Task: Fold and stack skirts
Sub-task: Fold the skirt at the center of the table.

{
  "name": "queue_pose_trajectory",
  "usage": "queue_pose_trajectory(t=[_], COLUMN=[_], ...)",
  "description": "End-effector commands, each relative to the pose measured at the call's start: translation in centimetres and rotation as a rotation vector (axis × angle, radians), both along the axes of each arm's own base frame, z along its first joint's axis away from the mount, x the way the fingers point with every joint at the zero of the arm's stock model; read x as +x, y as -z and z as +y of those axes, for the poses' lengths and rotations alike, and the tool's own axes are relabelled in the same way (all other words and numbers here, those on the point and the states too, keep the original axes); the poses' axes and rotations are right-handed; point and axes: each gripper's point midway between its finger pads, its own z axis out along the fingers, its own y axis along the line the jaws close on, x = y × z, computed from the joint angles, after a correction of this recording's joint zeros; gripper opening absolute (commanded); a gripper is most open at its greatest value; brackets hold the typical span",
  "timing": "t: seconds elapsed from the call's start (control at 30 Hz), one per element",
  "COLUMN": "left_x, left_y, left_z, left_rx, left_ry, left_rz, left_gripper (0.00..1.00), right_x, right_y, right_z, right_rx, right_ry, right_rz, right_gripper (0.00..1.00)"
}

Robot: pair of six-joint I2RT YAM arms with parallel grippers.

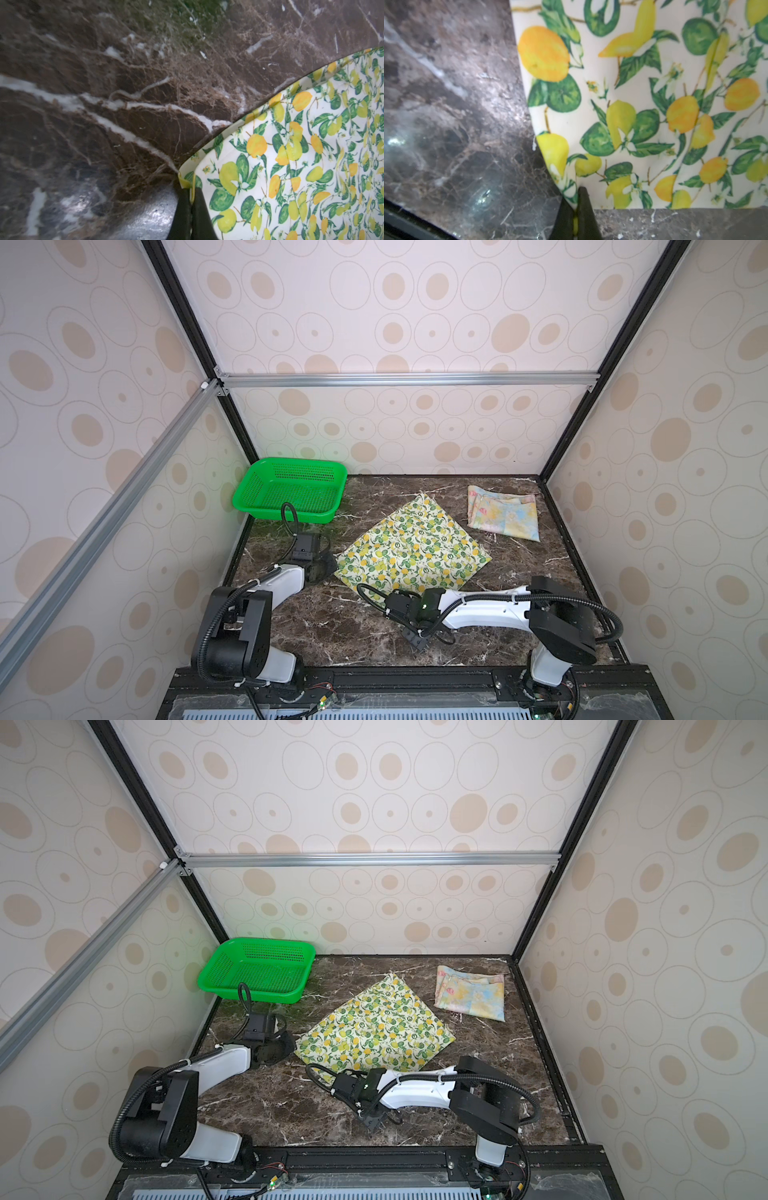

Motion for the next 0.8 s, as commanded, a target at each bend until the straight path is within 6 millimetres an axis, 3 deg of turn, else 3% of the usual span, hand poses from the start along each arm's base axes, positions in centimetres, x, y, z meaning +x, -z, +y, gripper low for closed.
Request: queue_pose_trajectory(t=[0.0,0.17,0.33,0.63,0.77], left_x=[1.1,0.6,-1.3,-5.6,-6.6], left_y=[-3.2,-6.1,-8.9,-15.3,-18.3], left_z=[1.2,2.6,4.4,8.4,8.9], left_rx=[0.055,0.107,0.154,0.293,0.314], left_ry=[-0.027,-0.059,-0.105,-0.200,-0.220], left_rz=[-0.063,-0.090,-0.115,-0.151,-0.183], left_gripper=[0.00,0.00,0.00,0.00,0.00], right_x=[-1.5,-2.5,-3.5,-6.9,-8.3], right_y=[-1.5,-4.8,-7.5,-9.8,-11.6], right_z=[0.6,1.6,2.6,5.8,7.1], right_rx=[0.064,0.178,0.266,0.391,0.491], right_ry=[-0.037,-0.075,-0.106,-0.177,-0.199], right_rz=[0.045,0.067,0.091,0.179,0.241], right_gripper=[0.00,0.00,0.00,0.00,0.00])
